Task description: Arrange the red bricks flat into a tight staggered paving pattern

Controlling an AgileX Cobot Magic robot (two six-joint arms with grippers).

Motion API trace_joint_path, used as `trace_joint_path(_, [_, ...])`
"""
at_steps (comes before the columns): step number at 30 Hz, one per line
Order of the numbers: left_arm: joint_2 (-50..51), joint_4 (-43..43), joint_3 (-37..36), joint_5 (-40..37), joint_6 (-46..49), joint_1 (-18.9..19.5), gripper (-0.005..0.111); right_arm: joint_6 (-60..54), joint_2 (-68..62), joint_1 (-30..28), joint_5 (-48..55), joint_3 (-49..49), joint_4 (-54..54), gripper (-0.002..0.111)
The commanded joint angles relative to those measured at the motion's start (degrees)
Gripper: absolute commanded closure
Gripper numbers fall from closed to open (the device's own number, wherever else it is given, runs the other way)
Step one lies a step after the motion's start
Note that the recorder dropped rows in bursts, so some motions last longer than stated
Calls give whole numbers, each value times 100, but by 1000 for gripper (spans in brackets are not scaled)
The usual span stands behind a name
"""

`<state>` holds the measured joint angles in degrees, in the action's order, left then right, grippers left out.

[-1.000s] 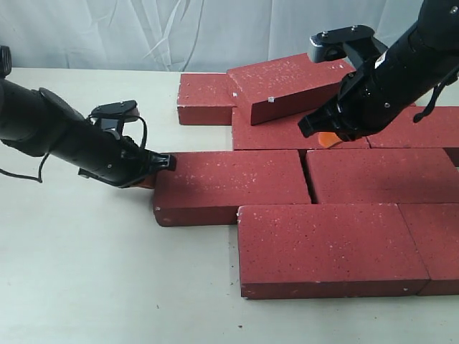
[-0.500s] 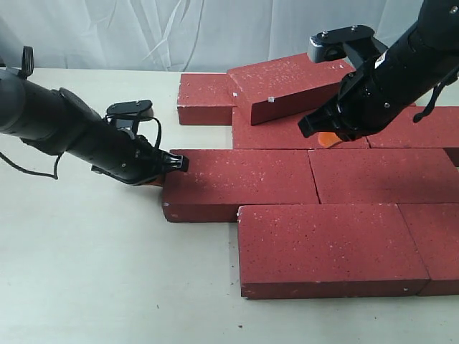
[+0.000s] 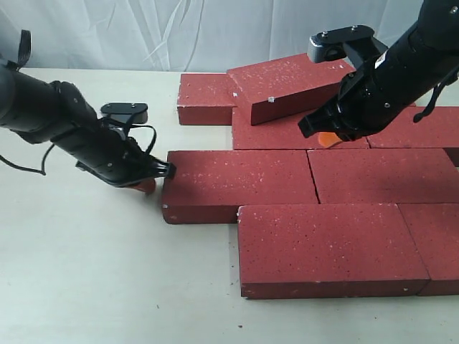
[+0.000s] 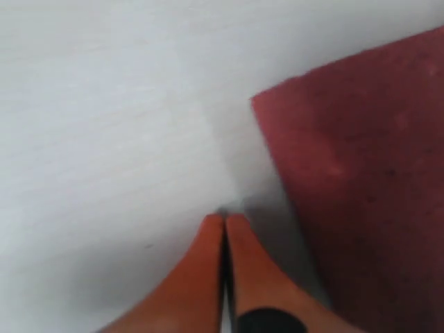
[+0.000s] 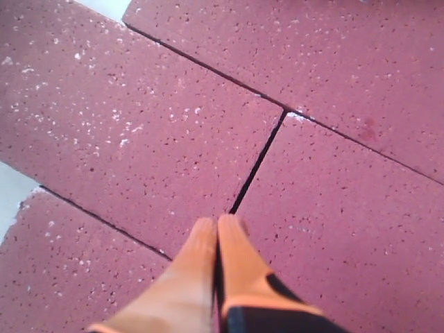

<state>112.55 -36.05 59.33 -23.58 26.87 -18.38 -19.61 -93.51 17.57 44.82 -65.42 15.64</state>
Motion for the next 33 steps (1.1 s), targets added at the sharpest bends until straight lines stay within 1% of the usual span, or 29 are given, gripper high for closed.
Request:
trace_joint_path(1, [-293,1171,-8,-242,-853,291,107,-25,-8,-25,-51,11,16,109])
trace_joint_path(4, [-433,1126,-8,-427,-853,453,107,-25,-8,-25,-62,11,16,109])
trace_joint_path(7, [-521,1048,-8,-646,-853,437,107,-25,-8,-25,-62,11,65,109])
trace_joint_path(11, [-458,722,-8,-750,-688,173,107,-25,-8,-25,-72,11,96,109])
trace_joint_path(15, [-374,328,-8,-532,-534,-119,107,-25,-8,-25,-62,11,96,109])
trace_joint_path(21, [-375,-68,-8,-441,-534,-248,107,-25,-8,-25,-51,11,96,109])
trace_joint_path(24, [-375,-80,-8,-430,-534,-350,107,-25,-8,-25,-64,11,96,109])
trace_joint_path(30, [-375,-172,-8,-430,-534,-348,107,-25,-8,-25,-64,11,96,109])
trace_joint_path(33, [-375,-12,-8,-430,-534,-348,107,-25,-8,-25,-64,11,96,109])
